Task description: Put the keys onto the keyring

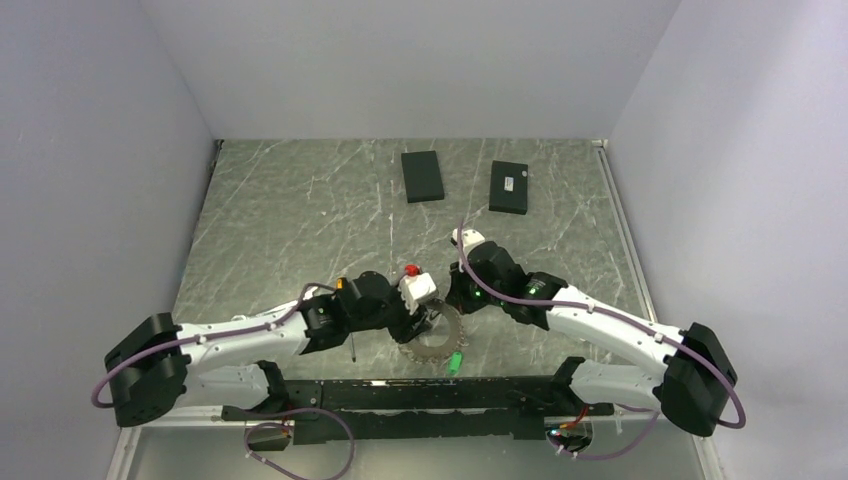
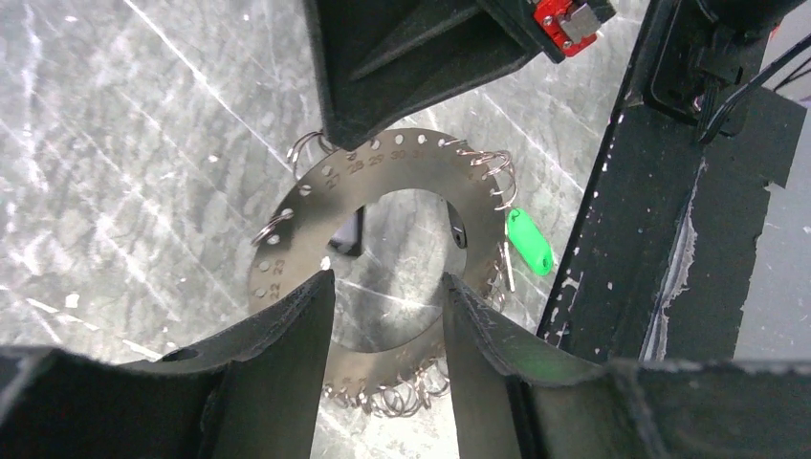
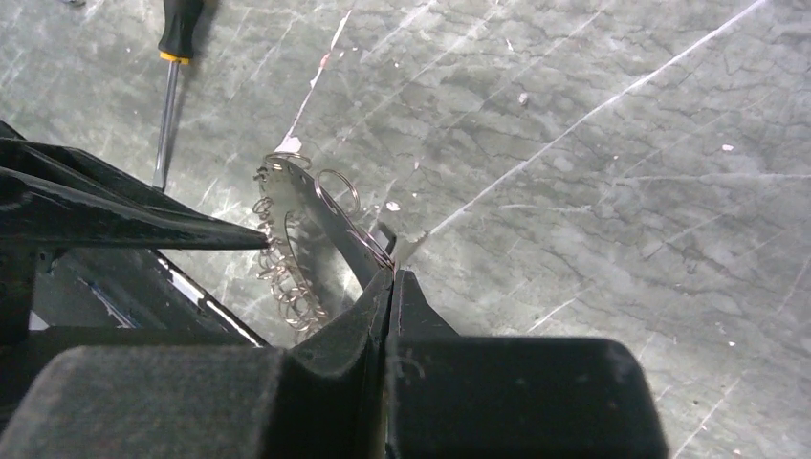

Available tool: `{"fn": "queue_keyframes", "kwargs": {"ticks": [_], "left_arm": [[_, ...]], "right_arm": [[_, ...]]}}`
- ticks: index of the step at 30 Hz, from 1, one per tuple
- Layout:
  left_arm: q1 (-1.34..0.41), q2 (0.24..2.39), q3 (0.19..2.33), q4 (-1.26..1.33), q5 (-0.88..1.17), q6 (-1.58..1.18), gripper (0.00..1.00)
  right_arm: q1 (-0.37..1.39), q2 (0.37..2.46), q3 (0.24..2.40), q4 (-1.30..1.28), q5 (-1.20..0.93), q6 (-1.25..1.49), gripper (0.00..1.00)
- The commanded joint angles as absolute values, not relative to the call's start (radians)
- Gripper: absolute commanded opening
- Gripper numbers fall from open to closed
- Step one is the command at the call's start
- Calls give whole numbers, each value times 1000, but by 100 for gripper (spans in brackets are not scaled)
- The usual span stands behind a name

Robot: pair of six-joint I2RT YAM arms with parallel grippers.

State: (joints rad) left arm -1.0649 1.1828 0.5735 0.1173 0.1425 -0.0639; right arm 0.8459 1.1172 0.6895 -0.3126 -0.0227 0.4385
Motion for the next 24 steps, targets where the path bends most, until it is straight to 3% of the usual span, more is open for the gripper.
{"fn": "queue_keyframes", "kwargs": {"ticks": [1, 16, 24], "left_arm": [[-1071, 1082, 554, 148, 74, -51, 50], [-1071, 847, 598, 36, -98, 41, 51], [-1071, 797, 541, 87, -98, 34, 52]], "right_arm": [[845, 1082, 765, -339, -2, 350, 0], [859, 961, 871, -256, -87, 28, 0], [894, 849, 666, -5, -106, -76, 0]]}}
